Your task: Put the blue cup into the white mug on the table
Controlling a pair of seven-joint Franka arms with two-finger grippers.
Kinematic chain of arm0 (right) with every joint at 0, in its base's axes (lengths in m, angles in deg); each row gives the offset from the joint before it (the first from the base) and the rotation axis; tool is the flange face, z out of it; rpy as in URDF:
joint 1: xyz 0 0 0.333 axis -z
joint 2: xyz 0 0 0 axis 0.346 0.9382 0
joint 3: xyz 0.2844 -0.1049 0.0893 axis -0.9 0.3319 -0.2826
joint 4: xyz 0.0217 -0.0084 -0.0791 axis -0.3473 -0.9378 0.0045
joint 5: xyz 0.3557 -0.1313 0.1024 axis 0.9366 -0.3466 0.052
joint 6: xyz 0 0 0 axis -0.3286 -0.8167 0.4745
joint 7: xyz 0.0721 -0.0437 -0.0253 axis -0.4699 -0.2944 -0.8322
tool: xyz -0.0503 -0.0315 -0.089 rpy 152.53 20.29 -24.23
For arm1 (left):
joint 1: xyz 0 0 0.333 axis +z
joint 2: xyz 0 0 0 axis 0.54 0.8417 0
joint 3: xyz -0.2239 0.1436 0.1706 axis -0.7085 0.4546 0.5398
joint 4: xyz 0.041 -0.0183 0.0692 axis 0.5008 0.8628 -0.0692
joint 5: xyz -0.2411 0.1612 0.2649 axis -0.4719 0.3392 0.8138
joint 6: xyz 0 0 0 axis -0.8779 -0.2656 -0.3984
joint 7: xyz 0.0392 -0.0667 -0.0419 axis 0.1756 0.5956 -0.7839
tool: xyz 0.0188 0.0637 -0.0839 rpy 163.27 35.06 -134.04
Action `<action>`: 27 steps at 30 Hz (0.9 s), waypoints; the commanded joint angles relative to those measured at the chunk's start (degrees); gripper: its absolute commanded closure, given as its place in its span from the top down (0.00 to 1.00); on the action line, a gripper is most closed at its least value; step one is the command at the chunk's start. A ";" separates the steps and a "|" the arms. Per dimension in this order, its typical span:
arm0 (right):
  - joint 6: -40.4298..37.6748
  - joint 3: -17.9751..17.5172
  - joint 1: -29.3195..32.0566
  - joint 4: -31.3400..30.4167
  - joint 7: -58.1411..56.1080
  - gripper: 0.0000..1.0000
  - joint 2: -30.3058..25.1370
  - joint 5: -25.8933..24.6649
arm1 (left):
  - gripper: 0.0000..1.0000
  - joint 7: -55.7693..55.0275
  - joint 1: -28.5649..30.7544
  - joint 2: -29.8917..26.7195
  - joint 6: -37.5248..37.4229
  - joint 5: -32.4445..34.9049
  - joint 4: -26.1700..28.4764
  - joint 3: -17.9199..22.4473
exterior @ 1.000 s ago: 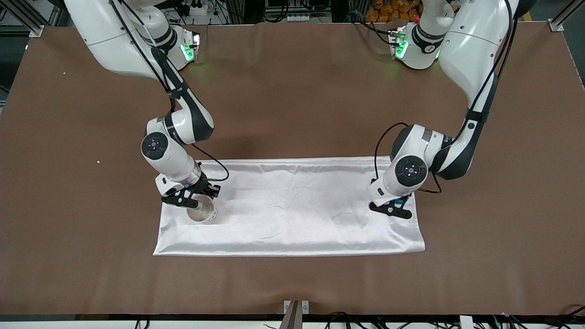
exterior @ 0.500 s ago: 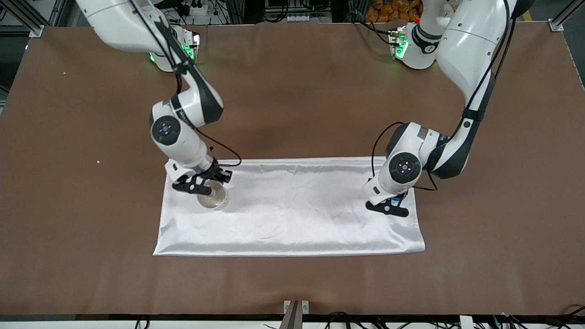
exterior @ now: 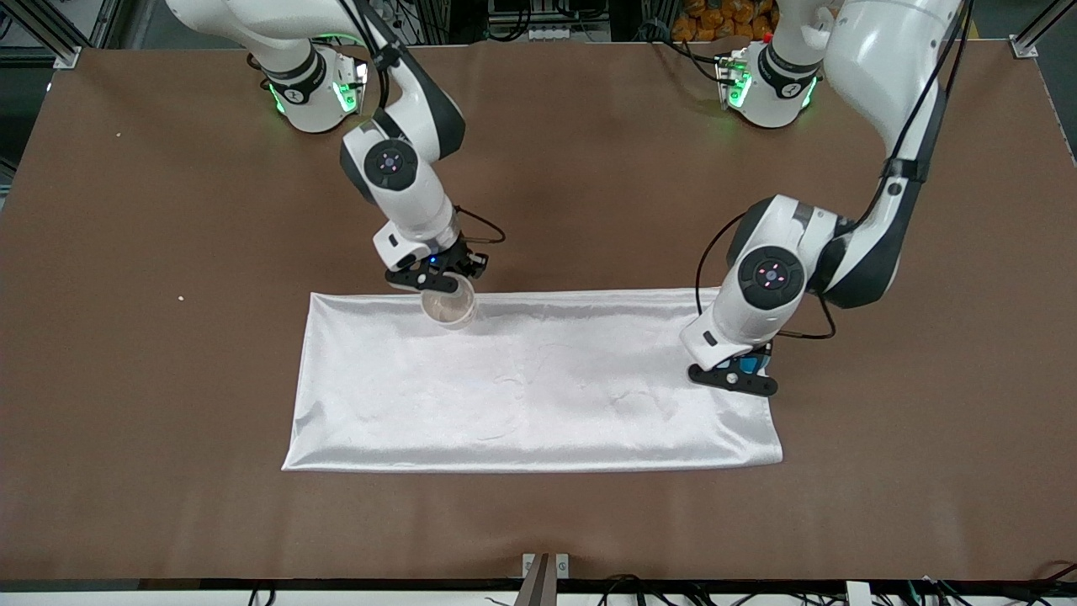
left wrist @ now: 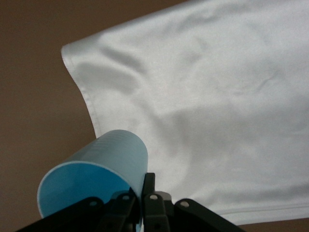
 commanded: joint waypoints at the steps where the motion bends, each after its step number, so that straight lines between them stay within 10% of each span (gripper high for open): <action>1: 0.76 0.27 -3.44 -5.48 1.36 0.00 -5.57 -0.75 | 0.00 0.10 0.47 -7.68 -2.54 0.65 3.27 -0.45; 27: 4.89 0.18 -15.93 -7.77 26.50 0.00 -4.52 -7.08 | 0.00 8.88 2.05 -33.53 -17.40 -15.35 11.54 4.90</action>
